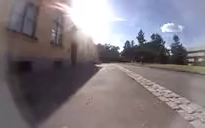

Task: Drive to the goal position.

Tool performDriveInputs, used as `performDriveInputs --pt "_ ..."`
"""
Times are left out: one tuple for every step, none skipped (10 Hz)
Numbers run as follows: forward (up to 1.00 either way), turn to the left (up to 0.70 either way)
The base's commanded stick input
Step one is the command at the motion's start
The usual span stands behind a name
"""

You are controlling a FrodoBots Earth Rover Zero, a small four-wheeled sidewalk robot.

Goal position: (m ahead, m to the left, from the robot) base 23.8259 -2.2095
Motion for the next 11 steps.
performDriveInputs --pt "1.00 0.00" --pt "1.00 0.00" --pt "1.00 0.00" --pt "1.00 0.00" --pt "1.00 0.00" --pt "1.00 0.00" --pt "1.00 0.00" --pt "1.00 0.00" --pt "1.00 0.00" --pt "1.00 0.00" --pt "1.00 0.00"
